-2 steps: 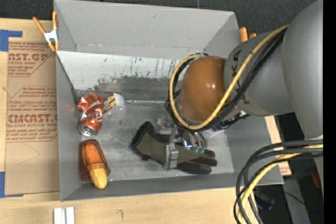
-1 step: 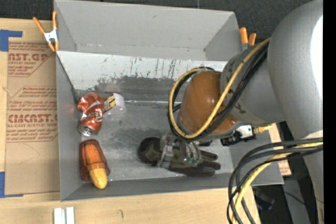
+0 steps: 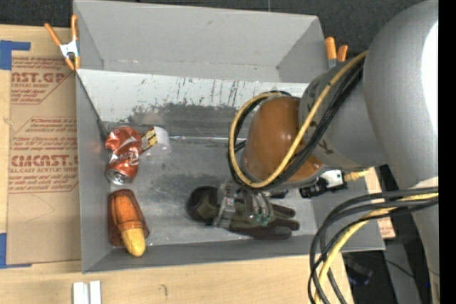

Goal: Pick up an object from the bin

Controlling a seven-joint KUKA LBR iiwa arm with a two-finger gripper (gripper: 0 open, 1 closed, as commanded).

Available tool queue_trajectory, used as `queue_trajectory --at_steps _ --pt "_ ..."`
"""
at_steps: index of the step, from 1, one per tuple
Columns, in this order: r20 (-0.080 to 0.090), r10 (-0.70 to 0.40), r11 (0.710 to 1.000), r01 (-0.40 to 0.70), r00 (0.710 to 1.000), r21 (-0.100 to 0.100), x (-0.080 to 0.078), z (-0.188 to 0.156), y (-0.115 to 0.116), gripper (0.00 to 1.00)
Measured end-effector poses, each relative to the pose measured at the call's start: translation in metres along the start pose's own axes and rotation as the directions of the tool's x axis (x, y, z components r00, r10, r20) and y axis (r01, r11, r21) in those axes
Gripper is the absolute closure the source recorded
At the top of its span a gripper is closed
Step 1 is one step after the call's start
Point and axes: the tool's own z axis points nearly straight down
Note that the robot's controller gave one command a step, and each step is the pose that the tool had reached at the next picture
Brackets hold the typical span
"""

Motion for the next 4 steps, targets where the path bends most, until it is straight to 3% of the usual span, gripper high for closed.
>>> queue_trajectory --at_steps 4 --pt "-0.008 0.0 1.0 0.0 1.0 0.002 0.001 -0.032 0.0 1.0"
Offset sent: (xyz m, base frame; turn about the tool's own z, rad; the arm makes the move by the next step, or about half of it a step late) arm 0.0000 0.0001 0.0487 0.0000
